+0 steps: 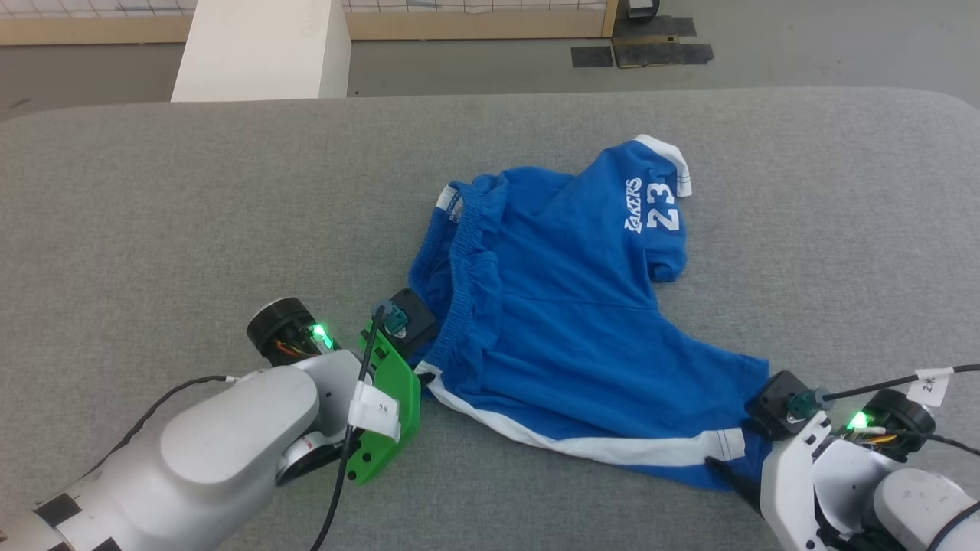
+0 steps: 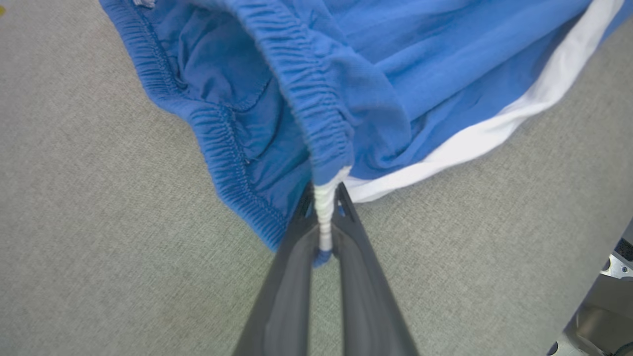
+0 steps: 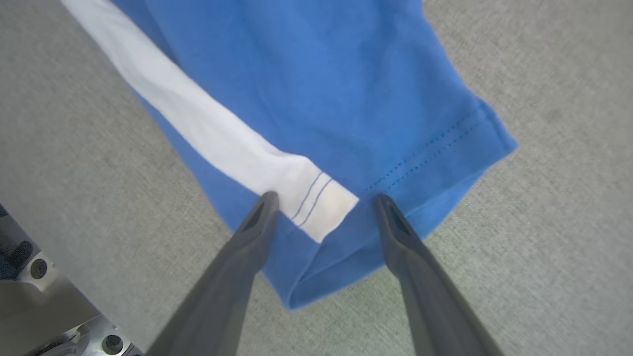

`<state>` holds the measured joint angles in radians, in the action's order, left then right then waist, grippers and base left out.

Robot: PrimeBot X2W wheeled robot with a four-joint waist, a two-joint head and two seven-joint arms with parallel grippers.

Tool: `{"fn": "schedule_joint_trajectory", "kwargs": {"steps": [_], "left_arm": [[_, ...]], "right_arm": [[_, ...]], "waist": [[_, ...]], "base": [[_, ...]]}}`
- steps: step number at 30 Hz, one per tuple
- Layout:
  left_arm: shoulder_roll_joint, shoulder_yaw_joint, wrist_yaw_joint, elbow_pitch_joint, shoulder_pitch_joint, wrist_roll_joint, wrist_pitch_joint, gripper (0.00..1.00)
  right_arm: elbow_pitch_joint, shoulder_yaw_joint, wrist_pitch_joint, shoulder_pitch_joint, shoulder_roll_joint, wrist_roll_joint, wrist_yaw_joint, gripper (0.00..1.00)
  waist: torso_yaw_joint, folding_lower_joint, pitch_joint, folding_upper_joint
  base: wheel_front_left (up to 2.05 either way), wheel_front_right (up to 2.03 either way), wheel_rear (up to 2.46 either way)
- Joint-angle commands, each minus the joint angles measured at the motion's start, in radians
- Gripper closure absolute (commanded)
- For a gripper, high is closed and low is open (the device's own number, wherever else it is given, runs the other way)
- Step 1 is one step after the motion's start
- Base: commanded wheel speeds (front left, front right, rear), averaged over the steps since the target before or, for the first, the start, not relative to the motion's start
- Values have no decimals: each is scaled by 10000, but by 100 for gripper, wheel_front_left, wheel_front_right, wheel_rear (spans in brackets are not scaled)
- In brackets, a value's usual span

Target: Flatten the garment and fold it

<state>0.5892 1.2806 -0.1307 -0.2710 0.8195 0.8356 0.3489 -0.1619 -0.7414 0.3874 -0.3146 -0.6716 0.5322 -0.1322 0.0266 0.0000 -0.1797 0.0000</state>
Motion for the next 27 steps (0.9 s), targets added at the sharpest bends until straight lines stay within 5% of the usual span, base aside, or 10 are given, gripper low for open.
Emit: {"fn": "schedule_joint_trajectory", "kwargs": {"steps": [1, 13, 19, 27], "left_arm": [[-73, -4, 0, -35, 65, -100, -83, 100], [-22, -43, 0, -471, -75, 395, -1103, 100], [178, -878, 0, -592, 136, 1325, -2893, 100], [304, -1770, 0, -233, 1103, 1865, -3934, 100]], "right_arm": [[-101, -170, 8, -178, 45, 154, 15, 100], [-132, -139, -1285, -227, -13, 106, 15, 100], [758, 1073, -2550, -295, 21, -156, 15, 100], [1362, 2625, -3431, -973, 368, -426, 15, 100]], "waist": [[-27, 0, -55, 0], [20, 0, 248, 0], [-5, 0, 785, 0], [-189, 0, 1394, 0]], "base": [[0, 0, 0], [0, 0, 0], [0, 0, 0], [0, 0, 0]]}}
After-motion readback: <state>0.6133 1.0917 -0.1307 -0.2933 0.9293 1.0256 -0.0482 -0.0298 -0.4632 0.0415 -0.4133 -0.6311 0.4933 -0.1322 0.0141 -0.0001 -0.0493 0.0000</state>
